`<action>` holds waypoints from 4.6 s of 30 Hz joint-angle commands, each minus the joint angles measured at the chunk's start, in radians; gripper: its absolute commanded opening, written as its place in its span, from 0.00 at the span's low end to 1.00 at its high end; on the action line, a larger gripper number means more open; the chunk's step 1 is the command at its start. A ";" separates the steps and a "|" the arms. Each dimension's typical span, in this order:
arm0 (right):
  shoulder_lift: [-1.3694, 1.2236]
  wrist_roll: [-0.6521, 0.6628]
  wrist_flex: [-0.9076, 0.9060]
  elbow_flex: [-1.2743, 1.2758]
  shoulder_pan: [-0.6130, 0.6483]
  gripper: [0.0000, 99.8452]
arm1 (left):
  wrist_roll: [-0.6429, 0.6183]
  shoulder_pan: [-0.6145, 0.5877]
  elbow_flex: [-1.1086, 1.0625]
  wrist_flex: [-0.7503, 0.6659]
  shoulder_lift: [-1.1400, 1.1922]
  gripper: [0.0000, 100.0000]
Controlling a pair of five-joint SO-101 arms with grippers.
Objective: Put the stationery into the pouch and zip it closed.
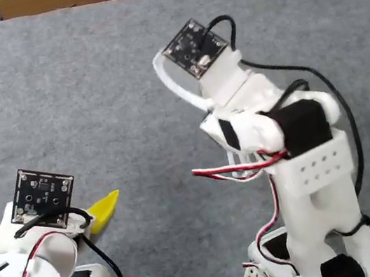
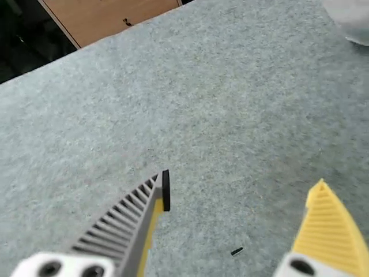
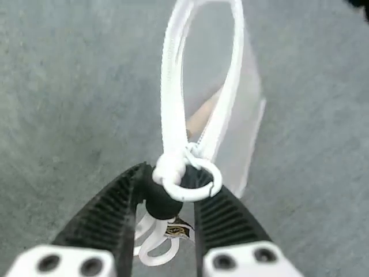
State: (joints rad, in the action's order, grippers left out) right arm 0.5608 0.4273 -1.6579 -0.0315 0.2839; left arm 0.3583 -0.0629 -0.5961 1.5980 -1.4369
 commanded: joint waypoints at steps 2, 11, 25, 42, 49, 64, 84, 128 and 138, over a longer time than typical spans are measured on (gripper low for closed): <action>0.036 0.005 -0.002 -0.153 0.005 0.01 | -0.054 0.025 0.013 0.005 0.000 0.38; 0.036 -0.032 0.005 -0.309 0.060 0.01 | -0.063 0.021 0.015 0.031 -0.002 0.38; 0.004 -0.035 0.087 -0.260 0.173 0.01 | -0.299 0.162 0.205 0.046 0.000 0.38; -0.045 -0.078 0.034 -0.223 0.543 0.01 | -0.354 0.369 0.096 0.028 -0.092 0.38; -0.067 -0.153 0.133 -0.171 0.549 0.01 | -0.364 0.367 0.096 0.025 -0.120 0.38; -0.091 -0.069 0.012 -0.495 0.572 0.01 | -0.356 0.369 0.094 0.014 -0.121 0.38; -0.035 0.032 -0.109 -0.450 0.327 0.01 | -0.354 0.371 0.094 0.012 -0.120 0.38; 0.067 -0.029 -0.110 -0.329 0.614 0.01 | -0.278 0.372 -0.012 0.011 -0.218 0.38; 0.102 -0.029 -0.110 -0.237 0.614 0.01 | -0.278 0.372 -0.010 0.011 -0.218 0.38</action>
State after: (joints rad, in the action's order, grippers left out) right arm 0.6513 0.3920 -1.7653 -0.2739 0.9114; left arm 0.0744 0.3007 -0.6160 1.6333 -1.6594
